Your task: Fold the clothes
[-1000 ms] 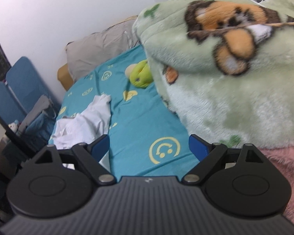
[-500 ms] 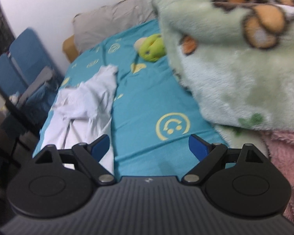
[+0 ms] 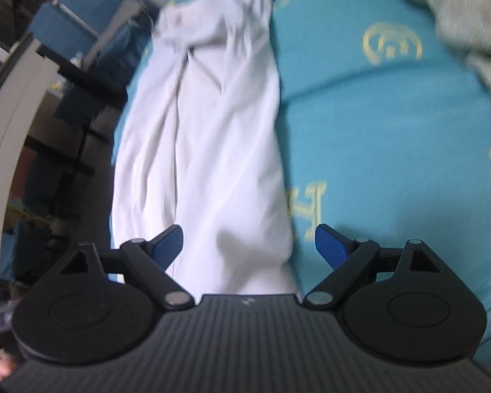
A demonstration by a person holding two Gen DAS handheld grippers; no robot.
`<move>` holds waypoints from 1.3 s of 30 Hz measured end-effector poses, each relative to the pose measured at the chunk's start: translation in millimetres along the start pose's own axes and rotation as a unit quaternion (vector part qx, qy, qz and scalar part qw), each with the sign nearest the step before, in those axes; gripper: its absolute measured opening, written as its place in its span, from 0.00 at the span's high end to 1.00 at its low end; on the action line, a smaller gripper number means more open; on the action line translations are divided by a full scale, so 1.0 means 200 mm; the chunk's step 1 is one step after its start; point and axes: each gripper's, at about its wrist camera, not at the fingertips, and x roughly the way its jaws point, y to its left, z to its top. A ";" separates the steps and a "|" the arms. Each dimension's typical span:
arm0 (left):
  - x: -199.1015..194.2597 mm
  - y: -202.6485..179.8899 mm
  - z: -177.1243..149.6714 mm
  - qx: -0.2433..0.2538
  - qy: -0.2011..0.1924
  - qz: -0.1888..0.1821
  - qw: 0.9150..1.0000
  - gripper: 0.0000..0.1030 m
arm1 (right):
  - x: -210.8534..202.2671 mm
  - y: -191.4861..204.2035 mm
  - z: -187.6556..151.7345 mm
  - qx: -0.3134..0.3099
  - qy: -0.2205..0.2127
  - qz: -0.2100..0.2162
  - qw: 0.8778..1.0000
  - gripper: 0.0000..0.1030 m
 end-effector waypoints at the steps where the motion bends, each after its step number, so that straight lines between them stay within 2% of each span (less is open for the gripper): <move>1: 0.00 0.02 0.02 0.000 -0.006 0.026 1.000 0.21 | 0.02 0.01 -0.01 0.000 0.011 -0.007 1.000 0.14; 4: 0.03 0.08 0.04 0.002 -0.015 0.093 0.996 0.19 | 0.07 0.03 -0.03 -0.004 0.032 -0.023 0.999 0.14; 6: 0.09 0.09 0.04 0.010 0.014 0.115 0.993 0.19 | 0.10 0.03 -0.04 -0.002 0.049 -0.021 0.999 0.14; 8: 0.14 0.11 0.01 0.003 0.040 0.120 0.992 0.19 | 0.12 0.05 -0.05 -0.015 0.066 -0.021 0.997 0.13; 10: 0.13 0.10 0.00 0.008 0.049 0.120 0.992 0.19 | 0.15 0.10 -0.07 -0.049 0.088 -0.034 0.994 0.12; 12: 0.12 0.09 -0.01 0.004 0.066 0.099 0.993 0.19 | 0.16 0.14 -0.09 -0.073 0.103 -0.044 0.991 0.12; 13: 0.11 0.09 -0.02 -0.001 0.074 0.083 0.994 0.24 | 0.16 0.16 -0.10 -0.084 0.110 -0.048 0.989 0.12; 14: 0.09 0.09 -0.03 -0.003 0.084 0.068 0.994 0.34 | 0.17 0.18 -0.12 -0.095 0.121 -0.047 0.987 0.12; 15: 0.08 0.08 -0.04 -0.001 0.094 0.056 0.994 0.38 | 0.17 0.20 -0.14 -0.105 0.131 -0.047 0.985 0.13; 16: 0.07 0.07 -0.06 0.004 0.103 0.046 0.994 0.46 | 0.17 0.22 -0.16 -0.116 0.142 -0.046 0.982 0.17; 17: 0.06 0.06 -0.06 0.009 0.108 0.042 0.993 0.59 | 0.17 0.24 -0.18 -0.133 0.141 -0.062 0.979 0.25; 18: 0.05 0.05 -0.07 0.013 0.110 0.044 0.993 0.68 | 0.17 0.26 -0.21 -0.149 0.139 -0.077 0.976 0.34; 19: 0.04 0.04 -0.07 0.018 0.111 0.049 0.992 0.85 | 0.16 0.29 -0.23 -0.166 0.138 -0.093 0.972 0.39; 20: 0.04 0.02 -0.08 0.025 0.110 0.050 0.992 0.91 | 0.16 0.31 -0.25 -0.182 0.136 -0.109 0.968 0.56; 21: 0.02 0.00 -0.08 0.032 0.105 0.045 0.993 0.93 | 0.15 0.33 -0.27 -0.198 0.135 -0.124 0.963 0.70; 22: 0.00 -0.01 -0.08 0.037 0.095 0.039 0.994 0.97 | 0.13 0.33 -0.27 -0.195 0.129 -0.124 0.964 0.92; 23: -0.04 -0.02 -0.08 0.036 0.080 0.028 0.996 0.97 | 0.11 0.33 -0.28 -0.191 0.124 -0.123 0.966 0.92; 26: -0.22 -0.02 -0.08 0.012 0.013 -0.021 1.000 0.98 | -0.06 0.31 -0.25 -0.160 0.066 -0.087 0.981 0.93; 29: -0.39 -0.02 -0.06 -0.041 -0.032 -0.082 0.995 0.98 | -0.29 0.28 -0.20 -0.119 0.002 -0.039 0.992 0.93; 31: -0.52 -0.03 -0.04 -0.064 -0.064 -0.114 0.989 0.98 | -0.46 0.27 -0.16 -0.109 -0.040 -0.017 0.993 0.93; 35: -0.77 -0.08 0.01 -0.076 -0.124 -0.151 0.978 0.98 | -0.70 0.30 -0.14 -0.096 -0.101 0.015 0.990 0.93; 39: -0.90 -0.13 -0.07 -0.066 -0.141 -0.164 0.974 0.98 | -0.87 0.30 -0.18 -0.092 -0.136 0.036 0.986 0.93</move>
